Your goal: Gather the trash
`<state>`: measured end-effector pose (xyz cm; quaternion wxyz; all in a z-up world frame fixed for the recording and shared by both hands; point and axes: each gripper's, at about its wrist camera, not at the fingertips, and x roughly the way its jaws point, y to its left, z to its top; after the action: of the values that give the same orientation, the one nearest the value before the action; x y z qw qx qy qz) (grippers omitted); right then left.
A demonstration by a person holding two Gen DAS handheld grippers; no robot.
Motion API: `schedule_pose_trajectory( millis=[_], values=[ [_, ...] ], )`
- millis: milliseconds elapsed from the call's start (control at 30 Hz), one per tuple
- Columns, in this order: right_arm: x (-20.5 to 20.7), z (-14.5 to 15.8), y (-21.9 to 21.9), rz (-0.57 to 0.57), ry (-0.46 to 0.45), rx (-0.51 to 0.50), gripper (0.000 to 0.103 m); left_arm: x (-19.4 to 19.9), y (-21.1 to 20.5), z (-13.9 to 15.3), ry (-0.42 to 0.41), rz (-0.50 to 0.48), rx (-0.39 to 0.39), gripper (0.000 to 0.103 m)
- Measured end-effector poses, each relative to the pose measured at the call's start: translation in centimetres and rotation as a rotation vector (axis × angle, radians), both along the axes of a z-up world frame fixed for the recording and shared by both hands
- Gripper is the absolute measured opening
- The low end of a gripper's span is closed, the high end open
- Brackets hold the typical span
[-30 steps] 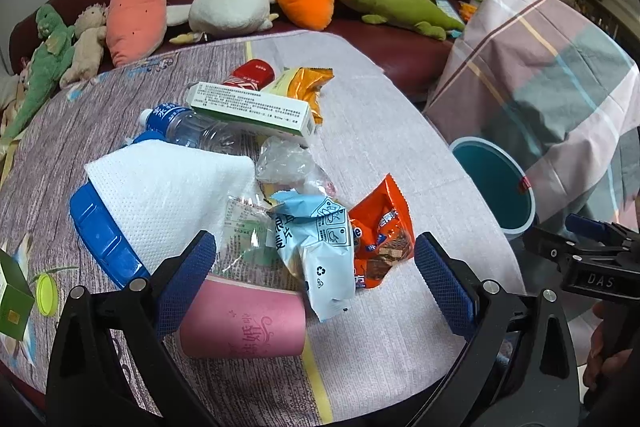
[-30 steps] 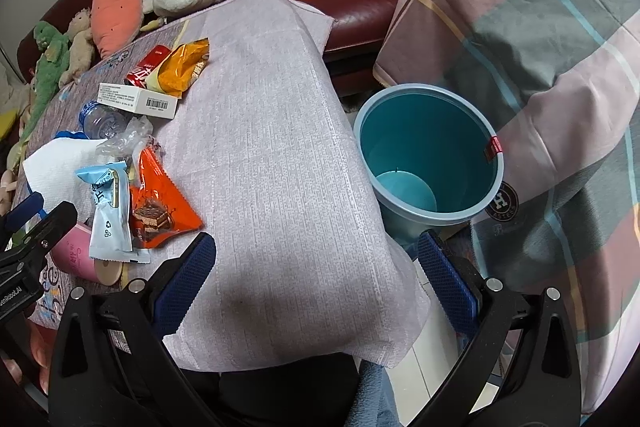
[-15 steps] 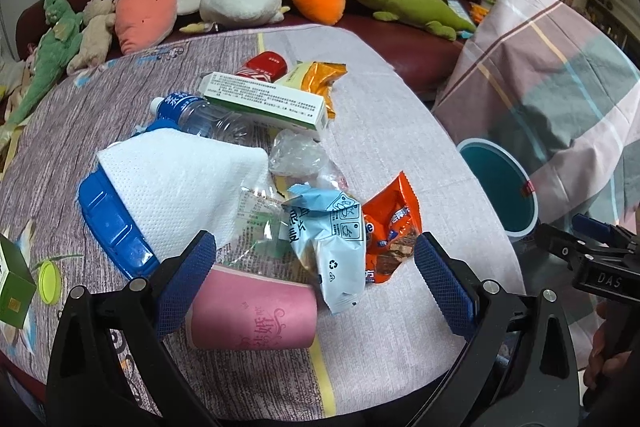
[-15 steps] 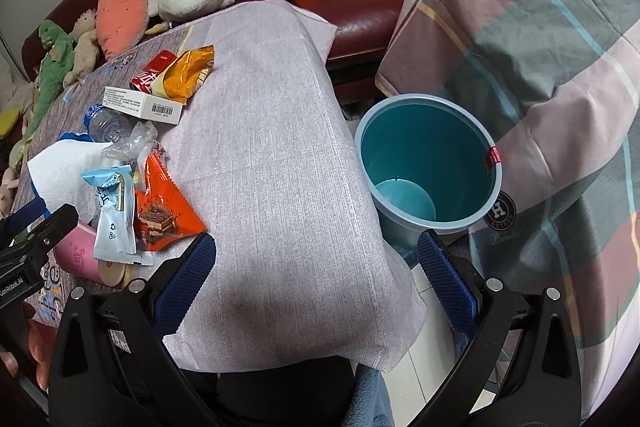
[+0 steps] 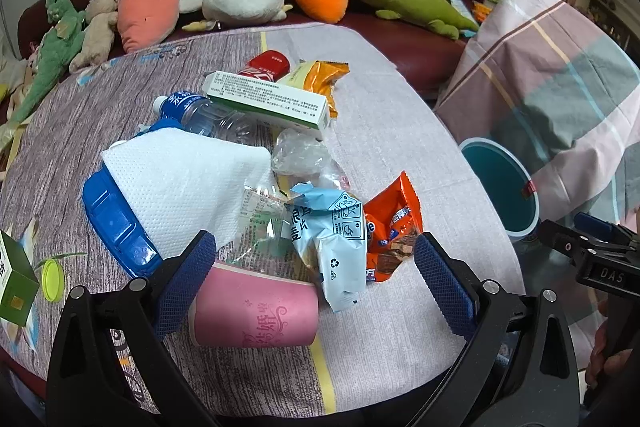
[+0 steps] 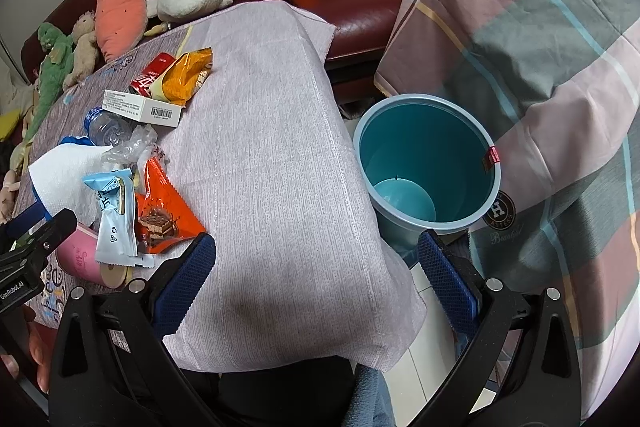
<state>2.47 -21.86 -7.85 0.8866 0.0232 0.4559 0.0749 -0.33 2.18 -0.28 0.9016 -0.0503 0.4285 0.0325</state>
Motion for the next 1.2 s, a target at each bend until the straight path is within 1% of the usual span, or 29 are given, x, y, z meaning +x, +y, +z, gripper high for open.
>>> schedule_pose_trajectory(
  millis=[633, 933, 1133, 1167, 1200],
  values=[
    [0.6, -0.4, 0.4, 0.017, 0.017, 0.010, 0.097, 0.0, 0.0, -0.2, 0.019, 0.014, 0.010, 0.099],
    [1.1, -0.5, 0.4, 0.035, 0.014, 0.032, 0.097, -0.5, 1.4, -0.6, 0.067, 0.070, 0.002, 0.099],
    [1.5, -0.5, 0.1, 0.050, 0.000, 0.077, 0.097, -1.3, 4.3, -2.0, 0.164, 0.176, -0.082, 0.099],
    [1.5, -0.5, 0.1, 0.050, 0.000, 0.077, 0.097, -1.6, 4.8, -2.3, 0.178, 0.198, -0.103, 0.099],
    [1.5, -0.6, 0.0, 0.053, -0.001, 0.086, 0.097, -2.3, 5.8, -2.7, 0.191, 0.237, -0.150, 0.099]
  ],
)
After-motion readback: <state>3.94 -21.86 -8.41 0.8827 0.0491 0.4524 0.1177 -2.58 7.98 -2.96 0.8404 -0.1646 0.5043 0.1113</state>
